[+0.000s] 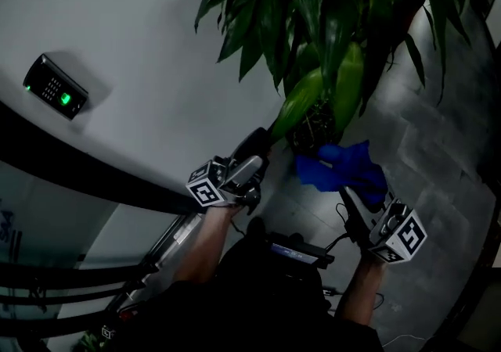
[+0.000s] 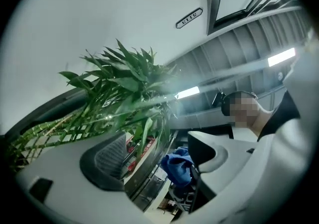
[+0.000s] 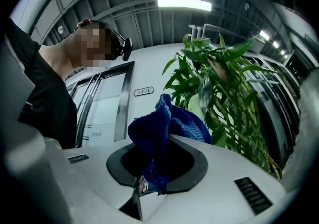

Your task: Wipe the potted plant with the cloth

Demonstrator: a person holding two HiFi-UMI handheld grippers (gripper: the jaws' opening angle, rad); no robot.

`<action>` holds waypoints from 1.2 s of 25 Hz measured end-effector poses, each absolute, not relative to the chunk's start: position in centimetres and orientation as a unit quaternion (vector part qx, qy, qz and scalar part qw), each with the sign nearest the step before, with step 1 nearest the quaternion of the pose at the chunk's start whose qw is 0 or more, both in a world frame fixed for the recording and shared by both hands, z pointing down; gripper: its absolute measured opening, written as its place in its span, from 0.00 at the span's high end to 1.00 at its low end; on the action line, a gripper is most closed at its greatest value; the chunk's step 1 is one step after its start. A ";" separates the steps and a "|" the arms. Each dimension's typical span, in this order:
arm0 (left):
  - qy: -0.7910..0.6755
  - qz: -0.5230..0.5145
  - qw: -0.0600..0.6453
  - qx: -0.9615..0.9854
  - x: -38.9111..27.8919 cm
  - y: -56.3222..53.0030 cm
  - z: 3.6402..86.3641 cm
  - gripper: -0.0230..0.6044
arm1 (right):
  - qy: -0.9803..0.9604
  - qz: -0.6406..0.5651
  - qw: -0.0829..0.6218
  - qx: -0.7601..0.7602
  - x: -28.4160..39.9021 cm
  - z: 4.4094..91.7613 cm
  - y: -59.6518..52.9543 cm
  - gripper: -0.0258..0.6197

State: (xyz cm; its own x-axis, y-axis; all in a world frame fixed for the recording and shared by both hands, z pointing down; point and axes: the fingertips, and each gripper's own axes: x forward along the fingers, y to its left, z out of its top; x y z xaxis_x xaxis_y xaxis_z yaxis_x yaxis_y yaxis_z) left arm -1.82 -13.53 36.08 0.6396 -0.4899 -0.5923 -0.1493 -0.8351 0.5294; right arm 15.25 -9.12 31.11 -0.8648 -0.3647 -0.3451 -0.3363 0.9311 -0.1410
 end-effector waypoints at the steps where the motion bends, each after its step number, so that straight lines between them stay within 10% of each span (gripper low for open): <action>1: -0.183 -0.387 0.217 0.877 -2.3 -13.8 35.7 0.35 | 0.962 -0.026 0.197 -0.189 15.7 30.4 -9.2 0.82; 21: -0.016 -0.394 0.203 0.896 -9.1 -17.3 32.6 0.35 | 0.939 0.028 0.211 -0.272 -2.4 24.3 -14.5 0.82; 30: 0.028 -0.354 0.174 0.918 -7.6 -17.0 31.0 0.36 | 0.850 -0.022 0.132 -0.509 4.5 30.3 -18.0 0.82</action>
